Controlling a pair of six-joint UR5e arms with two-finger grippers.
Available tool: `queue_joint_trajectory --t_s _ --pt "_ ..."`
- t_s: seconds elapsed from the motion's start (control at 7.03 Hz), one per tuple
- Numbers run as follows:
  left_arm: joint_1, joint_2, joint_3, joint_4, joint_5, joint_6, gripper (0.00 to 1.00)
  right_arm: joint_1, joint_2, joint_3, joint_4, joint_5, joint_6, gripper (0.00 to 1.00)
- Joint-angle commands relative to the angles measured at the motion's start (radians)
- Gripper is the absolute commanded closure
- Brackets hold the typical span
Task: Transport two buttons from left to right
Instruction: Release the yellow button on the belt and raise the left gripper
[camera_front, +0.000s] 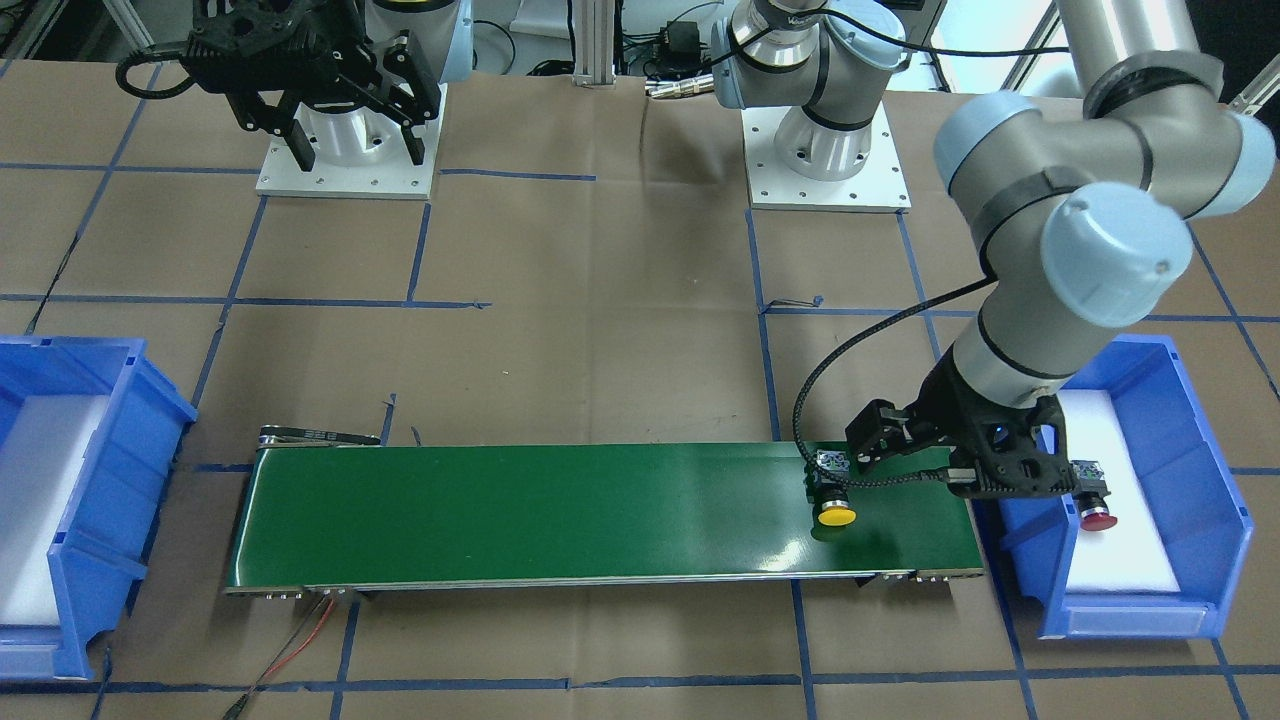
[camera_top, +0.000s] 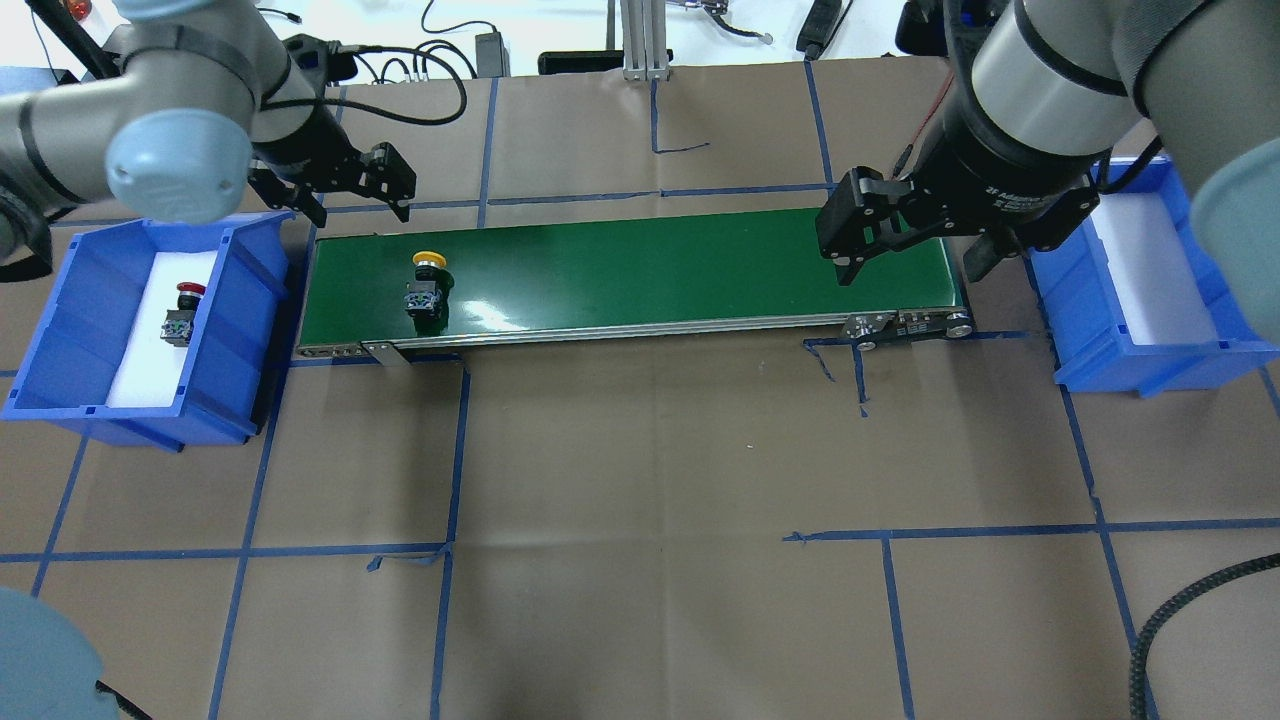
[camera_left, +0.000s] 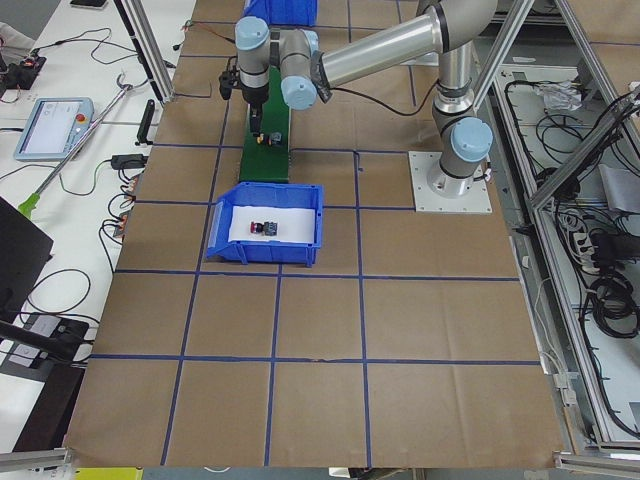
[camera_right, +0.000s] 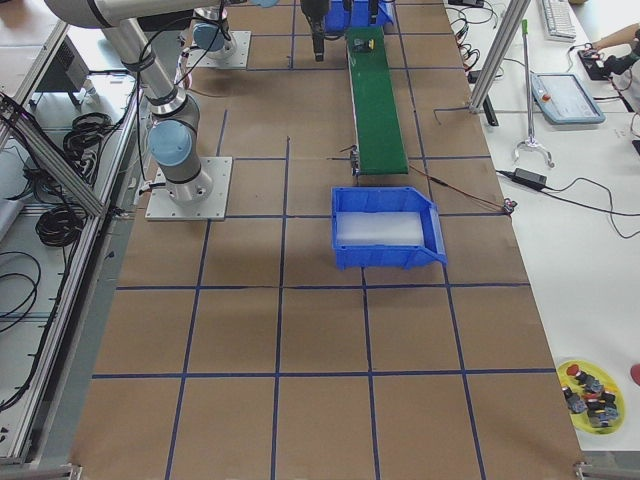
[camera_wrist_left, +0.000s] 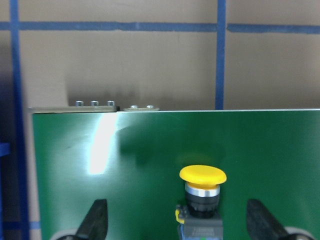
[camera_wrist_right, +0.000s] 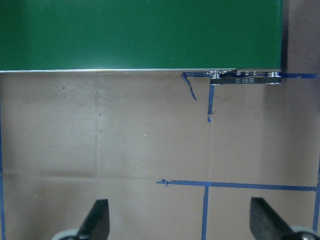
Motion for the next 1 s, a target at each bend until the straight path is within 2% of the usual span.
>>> queue_joint_trajectory --t_s 0.0,0.28,0.85 --pt "0.0 0.082 0.089 -0.221 0.002 0.006 0.0 -0.002 0.001 -0.014 0.0 -0.011 0.0 0.0" --pt "0.02 0.082 0.085 -0.212 0.046 0.014 0.0 -0.002 0.0 -0.013 0.004 -0.017 -0.002 0.0" --pt "0.308 0.07 0.08 -0.21 0.049 0.39 0.0 0.001 0.001 -0.016 0.002 -0.02 -0.003 0.0"
